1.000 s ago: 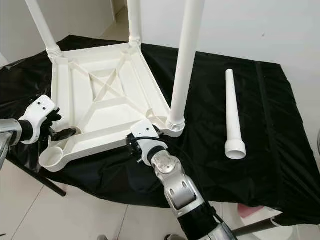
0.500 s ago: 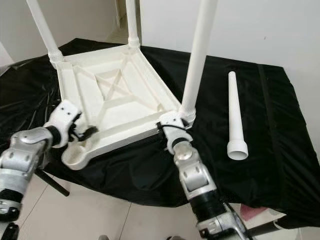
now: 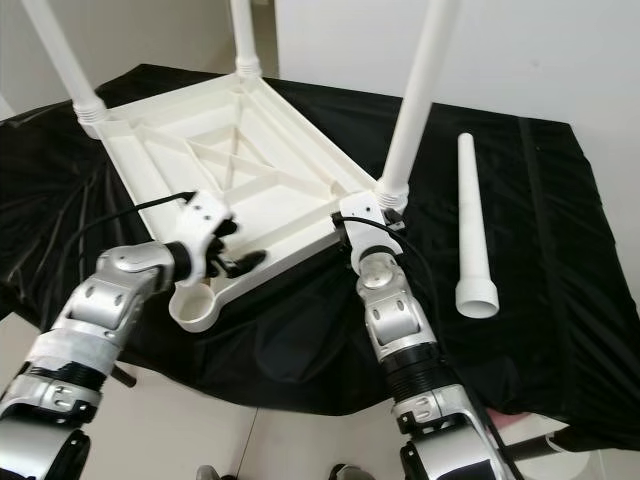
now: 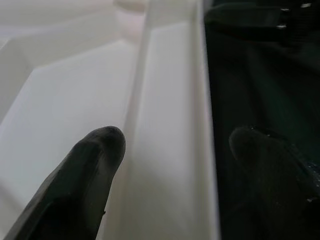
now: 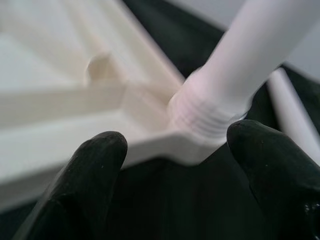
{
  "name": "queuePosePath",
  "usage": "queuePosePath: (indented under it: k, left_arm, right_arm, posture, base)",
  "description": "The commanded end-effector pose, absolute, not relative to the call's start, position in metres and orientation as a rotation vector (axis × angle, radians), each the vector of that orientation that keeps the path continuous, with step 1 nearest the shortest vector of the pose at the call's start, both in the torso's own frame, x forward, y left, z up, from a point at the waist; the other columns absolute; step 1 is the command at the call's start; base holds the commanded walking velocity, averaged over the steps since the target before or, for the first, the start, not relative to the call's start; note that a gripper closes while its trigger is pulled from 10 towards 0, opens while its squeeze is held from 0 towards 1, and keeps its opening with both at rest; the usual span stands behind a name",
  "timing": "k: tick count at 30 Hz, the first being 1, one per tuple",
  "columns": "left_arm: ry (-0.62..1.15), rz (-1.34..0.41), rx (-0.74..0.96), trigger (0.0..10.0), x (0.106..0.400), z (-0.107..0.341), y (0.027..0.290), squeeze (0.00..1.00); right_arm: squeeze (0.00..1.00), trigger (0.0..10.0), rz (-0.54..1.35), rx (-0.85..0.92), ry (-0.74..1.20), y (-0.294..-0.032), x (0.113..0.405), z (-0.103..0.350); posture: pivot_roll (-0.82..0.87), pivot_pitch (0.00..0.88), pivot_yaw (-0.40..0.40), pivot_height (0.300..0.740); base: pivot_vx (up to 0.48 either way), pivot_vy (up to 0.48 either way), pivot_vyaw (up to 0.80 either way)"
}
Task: Building children table
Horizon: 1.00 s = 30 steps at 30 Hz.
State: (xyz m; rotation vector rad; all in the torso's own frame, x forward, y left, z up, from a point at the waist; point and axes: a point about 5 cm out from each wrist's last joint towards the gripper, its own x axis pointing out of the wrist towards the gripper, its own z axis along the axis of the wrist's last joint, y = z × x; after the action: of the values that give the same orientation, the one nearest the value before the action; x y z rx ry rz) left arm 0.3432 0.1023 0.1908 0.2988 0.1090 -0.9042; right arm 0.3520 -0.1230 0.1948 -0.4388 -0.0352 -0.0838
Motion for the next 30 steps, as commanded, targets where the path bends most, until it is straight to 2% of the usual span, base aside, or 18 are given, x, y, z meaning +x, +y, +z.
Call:
queuePosePath:
  k: [1,3,6,9,12,15,17,19,28,29,30]
  left_arm:
    - [0.105,-0.885,0.297,10.0,0.344,0.194,0.11,0.0]
    - [0.102,-0.869,0.298,10.0,0.345,0.195,0.112,0.0]
    - [0.08,-0.794,0.334,10.0,0.347,0.206,0.137,0.0]
    - [0.078,-0.79,0.334,10.0,0.347,0.207,0.139,0.0]
    - [0.133,-0.769,0.545,10.0,0.327,0.211,0.195,0.0]
    - [0.151,-0.779,0.567,10.0,0.321,0.211,0.202,0.0]
    - [0.216,-0.83,0.594,10.0,0.301,0.208,0.222,0.0]
    - [0.261,-0.871,0.605,10.0,0.288,0.202,0.229,0.0]
    - [0.388,-0.915,0.687,10.0,0.269,0.176,0.24,0.0]
    - [0.396,-0.913,0.685,10.0,0.27,0.168,0.236,0.0]
    - [0.371,-0.898,0.644,10.0,0.277,0.156,0.219,0.0]
  right_arm:
    - [0.0,10.0,-0.101,-0.43,-0.083,-0.123,0.347,0.201]
    - [0.0,10.0,-0.089,-0.423,-0.085,-0.123,0.346,0.201]
    - [0.0,10.0,-0.038,-0.385,-0.125,-0.118,0.334,0.202]
    - [0.0,10.0,-0.028,-0.383,-0.129,-0.117,0.334,0.201]
    - [0.0,10.0,0.065,-0.323,-0.187,-0.112,0.311,0.203]
    - [0.0,10.0,0.077,-0.318,-0.199,-0.112,0.307,0.204]
    - [0.0,10.0,0.136,-0.265,-0.226,-0.107,0.297,0.205]
    - [0.0,10.0,0.174,-0.252,-0.245,-0.104,0.293,0.205]
    - [0.0,10.0,0.222,-0.232,-0.247,-0.099,0.289,0.205]
    - [0.0,10.0,0.223,-0.229,-0.249,-0.099,0.289,0.206]
    - [0.0,10.0,0.223,-0.223,-0.259,-0.099,0.29,0.209]
  posture:
    - [-0.08,0.134,0.065,0.74]
    - [-0.08,0.134,0.065,0.74]
    - [-0.08,0.138,0.068,0.74]
    - [-0.08,0.138,0.068,0.74]
    - [-0.08,0.138,0.065,0.74]
    - [-0.08,0.138,0.065,0.74]
    - [-0.07,0.133,0.061,0.74]
    - [-0.06,0.13,0.059,0.74]
    - [-0.06,0.124,0.054,0.74]
    - [-0.06,0.119,0.051,0.74]
    - [-0.06,0.119,0.051,0.74]
  base:
    - [0.0,0.0,0.0]
    - [0.0,0.0,0.0]
    - [0.0,0.0,0.0]
    - [0.0,0.0,0.0]
    - [0.0,0.0,0.0]
    - [0.0,0.0,0.0]
    - [0.0,0.0,0.0]
    - [0.0,0.0,0.0]
    - [0.0,0.0,0.0]
    - [0.0,0.0,0.0]
    - [0.0,0.0,0.0]
